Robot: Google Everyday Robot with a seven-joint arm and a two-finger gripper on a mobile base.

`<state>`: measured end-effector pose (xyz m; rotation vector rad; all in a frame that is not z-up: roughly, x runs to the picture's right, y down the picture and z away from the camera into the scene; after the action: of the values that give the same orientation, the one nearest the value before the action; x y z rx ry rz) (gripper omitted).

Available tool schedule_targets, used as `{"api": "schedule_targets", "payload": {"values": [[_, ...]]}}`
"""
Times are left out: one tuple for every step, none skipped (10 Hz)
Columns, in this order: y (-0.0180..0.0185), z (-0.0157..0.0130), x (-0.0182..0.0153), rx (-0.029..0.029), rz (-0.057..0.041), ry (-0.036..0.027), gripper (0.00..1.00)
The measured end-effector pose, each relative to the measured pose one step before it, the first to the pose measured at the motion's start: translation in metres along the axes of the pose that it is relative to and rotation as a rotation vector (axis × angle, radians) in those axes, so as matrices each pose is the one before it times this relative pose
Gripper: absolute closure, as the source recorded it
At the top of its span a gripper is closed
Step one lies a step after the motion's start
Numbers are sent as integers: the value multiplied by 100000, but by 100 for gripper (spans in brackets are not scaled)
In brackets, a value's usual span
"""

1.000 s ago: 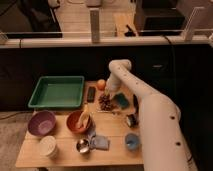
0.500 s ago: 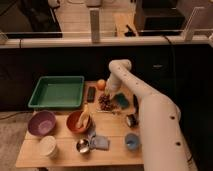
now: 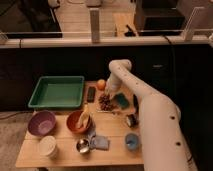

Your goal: Place grapes in table surface

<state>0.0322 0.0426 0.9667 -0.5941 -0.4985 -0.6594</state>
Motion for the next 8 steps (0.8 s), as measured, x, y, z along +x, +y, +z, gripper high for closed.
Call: {"api": "schedule_targets", "payload": {"values": [[8, 0, 5, -1, 15, -3, 98], [5, -9, 8, 5, 10, 8, 91], [0, 5, -5, -5, -6, -11, 82], [43, 8, 10, -47, -24, 50, 71], [-25, -82, 10, 186, -42, 117, 60], [-21, 11, -20, 6, -33, -13, 52], [66, -2, -31, -17, -408, 394, 45], [166, -777, -538, 2411, -5628, 7528, 37]]}}
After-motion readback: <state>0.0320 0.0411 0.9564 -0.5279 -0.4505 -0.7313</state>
